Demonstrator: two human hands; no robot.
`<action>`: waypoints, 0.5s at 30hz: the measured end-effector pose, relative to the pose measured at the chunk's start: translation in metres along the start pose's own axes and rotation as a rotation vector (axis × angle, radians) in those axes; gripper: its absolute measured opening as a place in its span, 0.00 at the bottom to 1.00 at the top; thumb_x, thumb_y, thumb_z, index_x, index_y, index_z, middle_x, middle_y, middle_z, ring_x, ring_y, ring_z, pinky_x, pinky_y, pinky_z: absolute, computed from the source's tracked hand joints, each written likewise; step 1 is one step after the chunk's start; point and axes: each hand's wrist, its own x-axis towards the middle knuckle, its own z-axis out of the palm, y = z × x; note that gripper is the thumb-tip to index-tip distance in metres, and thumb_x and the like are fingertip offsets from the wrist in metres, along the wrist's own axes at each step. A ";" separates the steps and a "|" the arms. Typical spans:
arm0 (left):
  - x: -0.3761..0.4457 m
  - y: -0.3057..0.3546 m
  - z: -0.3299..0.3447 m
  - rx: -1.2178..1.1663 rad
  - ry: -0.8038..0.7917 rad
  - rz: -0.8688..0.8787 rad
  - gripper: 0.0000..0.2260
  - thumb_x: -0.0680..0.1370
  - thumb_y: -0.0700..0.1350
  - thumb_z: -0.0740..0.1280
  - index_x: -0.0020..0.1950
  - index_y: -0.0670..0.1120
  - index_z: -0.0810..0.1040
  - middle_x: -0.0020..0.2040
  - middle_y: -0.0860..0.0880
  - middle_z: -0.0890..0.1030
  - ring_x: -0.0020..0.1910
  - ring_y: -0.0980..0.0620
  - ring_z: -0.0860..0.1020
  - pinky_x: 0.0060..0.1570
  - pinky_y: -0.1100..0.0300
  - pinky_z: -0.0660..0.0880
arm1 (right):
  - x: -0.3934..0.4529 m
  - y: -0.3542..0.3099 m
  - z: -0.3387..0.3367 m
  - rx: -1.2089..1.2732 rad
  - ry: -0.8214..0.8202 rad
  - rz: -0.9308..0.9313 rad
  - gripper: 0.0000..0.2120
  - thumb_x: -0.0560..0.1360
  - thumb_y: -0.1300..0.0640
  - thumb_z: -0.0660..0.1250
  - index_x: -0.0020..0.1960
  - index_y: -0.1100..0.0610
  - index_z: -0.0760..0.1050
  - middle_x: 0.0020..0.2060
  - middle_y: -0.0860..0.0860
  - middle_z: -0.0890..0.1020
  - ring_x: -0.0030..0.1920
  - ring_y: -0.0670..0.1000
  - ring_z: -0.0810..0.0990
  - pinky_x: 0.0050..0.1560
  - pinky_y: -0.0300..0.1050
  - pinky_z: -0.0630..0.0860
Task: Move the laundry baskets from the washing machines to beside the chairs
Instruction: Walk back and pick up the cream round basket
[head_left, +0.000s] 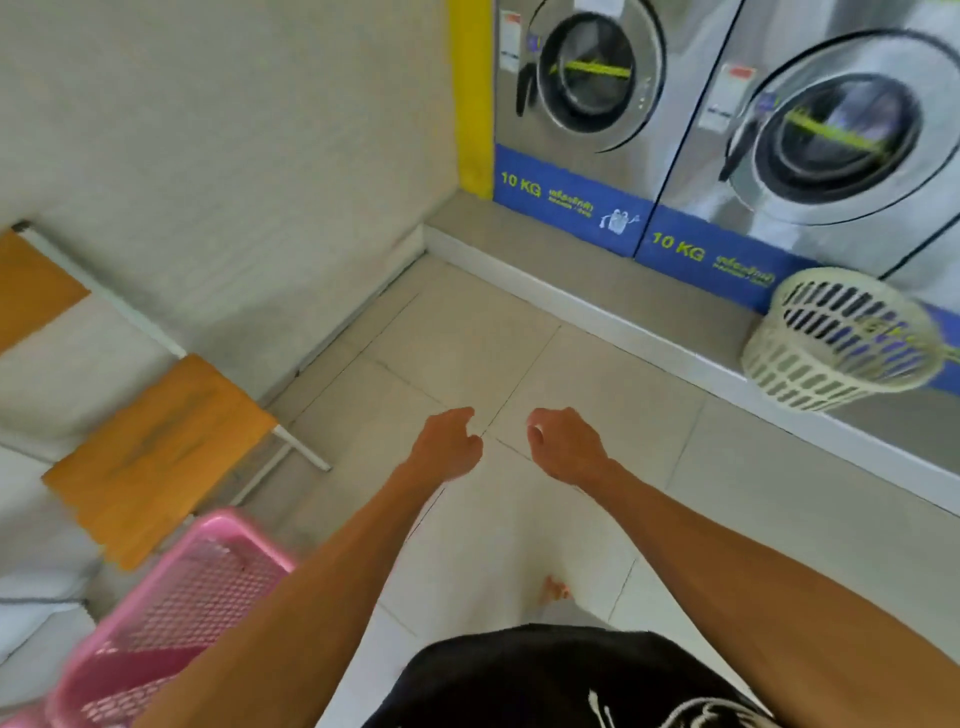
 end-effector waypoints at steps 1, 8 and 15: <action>0.014 0.023 0.004 -0.003 -0.002 0.023 0.25 0.81 0.44 0.60 0.78 0.46 0.63 0.78 0.46 0.64 0.77 0.45 0.62 0.73 0.55 0.59 | 0.004 0.021 -0.014 0.010 0.028 0.024 0.12 0.80 0.57 0.58 0.56 0.55 0.79 0.48 0.55 0.83 0.52 0.56 0.80 0.47 0.49 0.79; 0.086 0.189 0.030 0.055 -0.095 0.222 0.24 0.80 0.43 0.62 0.76 0.46 0.67 0.76 0.45 0.67 0.74 0.45 0.66 0.72 0.57 0.61 | 0.012 0.161 -0.109 0.050 0.199 0.244 0.13 0.81 0.55 0.58 0.56 0.57 0.80 0.49 0.57 0.84 0.52 0.59 0.81 0.51 0.54 0.81; 0.144 0.325 0.067 0.115 -0.207 0.388 0.25 0.79 0.43 0.63 0.77 0.47 0.65 0.74 0.45 0.70 0.72 0.45 0.69 0.69 0.57 0.64 | 0.012 0.281 -0.170 0.094 0.334 0.477 0.14 0.82 0.53 0.57 0.59 0.57 0.79 0.52 0.55 0.84 0.56 0.59 0.79 0.53 0.52 0.77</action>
